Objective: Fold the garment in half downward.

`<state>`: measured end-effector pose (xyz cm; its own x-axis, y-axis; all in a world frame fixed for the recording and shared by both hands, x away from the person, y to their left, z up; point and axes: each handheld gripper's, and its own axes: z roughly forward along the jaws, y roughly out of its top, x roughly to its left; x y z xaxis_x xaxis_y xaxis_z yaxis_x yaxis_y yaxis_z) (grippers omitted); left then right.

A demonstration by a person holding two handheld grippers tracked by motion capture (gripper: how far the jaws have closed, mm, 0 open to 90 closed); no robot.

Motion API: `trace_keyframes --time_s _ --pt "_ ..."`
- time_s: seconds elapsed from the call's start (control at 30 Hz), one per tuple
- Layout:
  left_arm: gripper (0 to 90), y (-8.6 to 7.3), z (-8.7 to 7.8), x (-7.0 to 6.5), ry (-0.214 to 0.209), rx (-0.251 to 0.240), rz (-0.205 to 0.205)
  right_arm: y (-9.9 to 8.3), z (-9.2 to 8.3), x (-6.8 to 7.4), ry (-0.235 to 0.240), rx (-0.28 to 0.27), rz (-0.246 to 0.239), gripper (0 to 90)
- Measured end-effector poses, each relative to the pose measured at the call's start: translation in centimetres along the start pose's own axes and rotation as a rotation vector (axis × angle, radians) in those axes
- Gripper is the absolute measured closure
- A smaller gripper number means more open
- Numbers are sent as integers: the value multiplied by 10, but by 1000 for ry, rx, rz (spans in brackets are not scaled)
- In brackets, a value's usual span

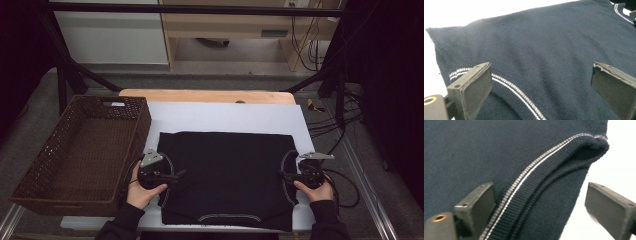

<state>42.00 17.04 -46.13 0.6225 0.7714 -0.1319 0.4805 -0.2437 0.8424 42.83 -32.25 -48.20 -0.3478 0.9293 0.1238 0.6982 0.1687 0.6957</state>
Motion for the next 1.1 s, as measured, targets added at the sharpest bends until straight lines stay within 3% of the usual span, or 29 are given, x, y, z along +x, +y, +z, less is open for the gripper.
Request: trace_keyframes --time_s 0.13,0.37,0.43,0.5,0.57,0.8,1.1 --pt "36 0 0 0 -2 -4 -8 -1 -3 4 -8 -1 1 209" --pt "37 0 0 1 3 3 -10 -1 -8 12 7 15 23 482" --pt "37 0 0 1 6 5 -9 0 -8 11 22 26 48 543" --pt "37 0 0 1 5 5 -11 1 -8 11 76 35 83 676" --pt "36 -1 1 1 7 7 -10 2 -7 11 95 40 97 745" --pt "36 0 0 1 9 4 -10 4 -8 10 109 47 124 795" --pt "37 0 -1 2 12 2 -9 8 -17 0 80 20 146 807"
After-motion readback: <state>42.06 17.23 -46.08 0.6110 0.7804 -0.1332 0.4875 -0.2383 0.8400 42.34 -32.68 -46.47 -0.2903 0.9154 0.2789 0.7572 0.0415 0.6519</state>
